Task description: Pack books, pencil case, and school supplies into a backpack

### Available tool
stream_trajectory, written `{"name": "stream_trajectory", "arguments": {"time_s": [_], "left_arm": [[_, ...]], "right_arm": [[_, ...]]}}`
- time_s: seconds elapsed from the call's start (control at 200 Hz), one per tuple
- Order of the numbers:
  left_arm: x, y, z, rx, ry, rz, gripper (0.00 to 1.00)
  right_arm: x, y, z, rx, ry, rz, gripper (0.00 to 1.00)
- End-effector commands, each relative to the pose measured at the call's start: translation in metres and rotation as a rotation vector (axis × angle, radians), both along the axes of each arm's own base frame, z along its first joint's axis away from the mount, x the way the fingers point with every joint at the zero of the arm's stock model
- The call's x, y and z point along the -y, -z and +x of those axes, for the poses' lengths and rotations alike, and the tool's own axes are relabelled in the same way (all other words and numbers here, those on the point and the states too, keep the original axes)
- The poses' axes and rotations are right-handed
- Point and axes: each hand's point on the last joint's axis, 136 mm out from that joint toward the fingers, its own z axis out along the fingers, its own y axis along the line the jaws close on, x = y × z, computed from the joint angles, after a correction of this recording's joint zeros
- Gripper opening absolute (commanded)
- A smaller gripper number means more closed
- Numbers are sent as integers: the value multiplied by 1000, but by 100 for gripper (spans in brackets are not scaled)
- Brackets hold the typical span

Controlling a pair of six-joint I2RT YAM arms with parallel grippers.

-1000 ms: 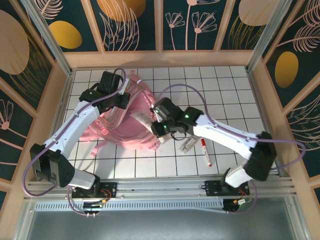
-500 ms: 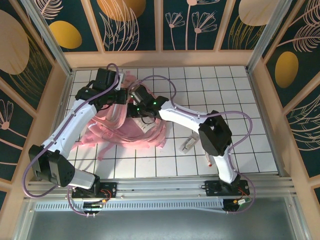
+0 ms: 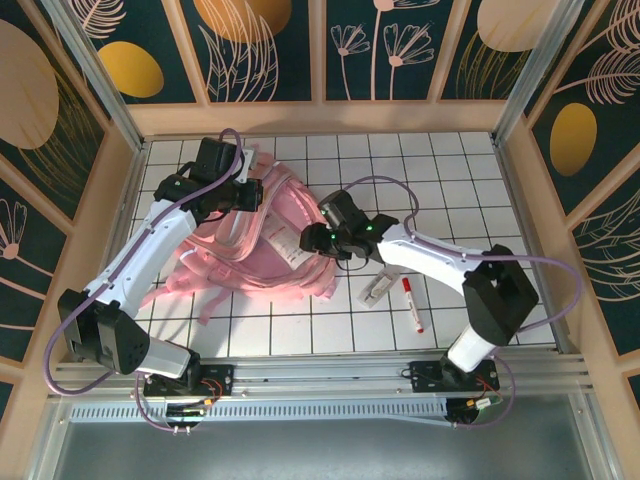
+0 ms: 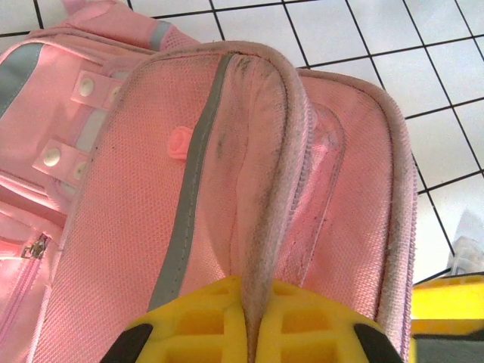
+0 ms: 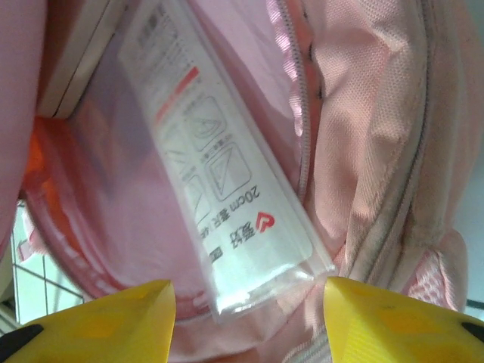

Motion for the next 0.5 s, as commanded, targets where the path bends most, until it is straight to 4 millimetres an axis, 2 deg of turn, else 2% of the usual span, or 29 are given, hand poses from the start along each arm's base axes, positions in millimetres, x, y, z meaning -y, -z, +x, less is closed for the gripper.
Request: {"name": "stream_trajectory", "arguments": {"time_s": [0.0, 0.155, 0.24, 0.38, 0.495], "left_arm": [[18, -31, 4, 84, 37, -110, 0], [22, -30, 3, 74, 50, -125, 0], [20, -30, 2, 76, 39, -127, 0], [20, -31, 1, 87, 39, -137, 0], [19, -32, 1, 89, 31, -134, 0]], "right_arm": [[-6, 12, 17, 15, 50, -31, 56], [-23, 24, 27, 78, -134, -131, 50], [-22, 30, 28, 107, -207, -187, 49], [-20, 49, 21, 77, -304, -220, 50], [-15, 69, 8, 6, -358, -279, 57]]}}
